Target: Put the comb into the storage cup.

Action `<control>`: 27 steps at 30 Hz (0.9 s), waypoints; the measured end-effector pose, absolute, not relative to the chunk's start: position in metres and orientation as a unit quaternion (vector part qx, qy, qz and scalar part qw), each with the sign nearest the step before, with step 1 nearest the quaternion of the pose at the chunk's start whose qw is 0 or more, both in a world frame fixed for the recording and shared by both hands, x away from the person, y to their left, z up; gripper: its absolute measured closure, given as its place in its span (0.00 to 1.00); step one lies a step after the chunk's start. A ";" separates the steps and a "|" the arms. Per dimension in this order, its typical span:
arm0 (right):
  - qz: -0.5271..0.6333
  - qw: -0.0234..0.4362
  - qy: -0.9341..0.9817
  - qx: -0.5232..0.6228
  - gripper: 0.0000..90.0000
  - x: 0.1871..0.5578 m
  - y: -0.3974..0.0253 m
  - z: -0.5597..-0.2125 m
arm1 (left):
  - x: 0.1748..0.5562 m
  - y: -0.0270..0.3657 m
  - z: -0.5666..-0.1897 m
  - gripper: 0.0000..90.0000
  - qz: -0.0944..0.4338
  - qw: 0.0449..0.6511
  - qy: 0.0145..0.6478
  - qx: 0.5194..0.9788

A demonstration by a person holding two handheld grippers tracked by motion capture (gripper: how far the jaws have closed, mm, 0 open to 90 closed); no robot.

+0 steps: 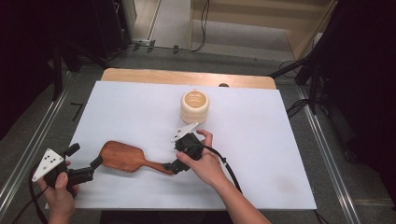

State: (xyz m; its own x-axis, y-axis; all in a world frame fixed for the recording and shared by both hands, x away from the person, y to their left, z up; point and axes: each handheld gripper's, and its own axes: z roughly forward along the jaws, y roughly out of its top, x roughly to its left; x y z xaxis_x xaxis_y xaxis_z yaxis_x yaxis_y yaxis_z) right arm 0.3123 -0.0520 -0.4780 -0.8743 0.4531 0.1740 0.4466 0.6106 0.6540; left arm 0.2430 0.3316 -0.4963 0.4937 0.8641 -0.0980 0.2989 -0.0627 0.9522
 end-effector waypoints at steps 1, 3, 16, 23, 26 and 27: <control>0.361 0.007 0.898 0.252 0.00 0.312 -0.051 -0.476 | 0.243 0.331 -0.496 0.00 0.264 0.534 0.428 0.680; 0.360 0.011 0.899 0.250 0.00 0.313 -0.048 -0.474 | 0.243 0.331 -0.496 0.00 0.264 0.534 0.428 0.679; 0.311 0.021 0.929 0.198 0.00 0.308 -0.005 -0.468 | 0.243 0.331 -0.496 0.00 0.263 0.533 0.427 0.681; 0.307 0.012 0.930 0.202 0.19 0.309 0.006 -0.471 | 0.243 0.331 -0.496 0.00 0.264 0.532 0.426 0.683; 0.298 0.018 0.935 0.192 0.34 0.310 0.012 -0.477 | 0.244 0.330 -0.496 0.00 0.264 0.531 0.426 0.684; 0.298 0.018 0.935 0.192 0.34 0.310 0.012 -0.477 | 0.244 0.330 -0.496 0.00 0.264 0.531 0.426 0.684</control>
State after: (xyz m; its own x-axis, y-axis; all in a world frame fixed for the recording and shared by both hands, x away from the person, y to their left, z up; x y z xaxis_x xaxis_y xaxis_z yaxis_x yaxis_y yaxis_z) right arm 0.3097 0.0123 -0.4773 -0.9253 0.3705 0.0810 0.3490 0.7486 0.5637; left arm 0.2436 0.3302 -0.4965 0.4982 0.8622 -0.0912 0.3020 -0.0740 0.9504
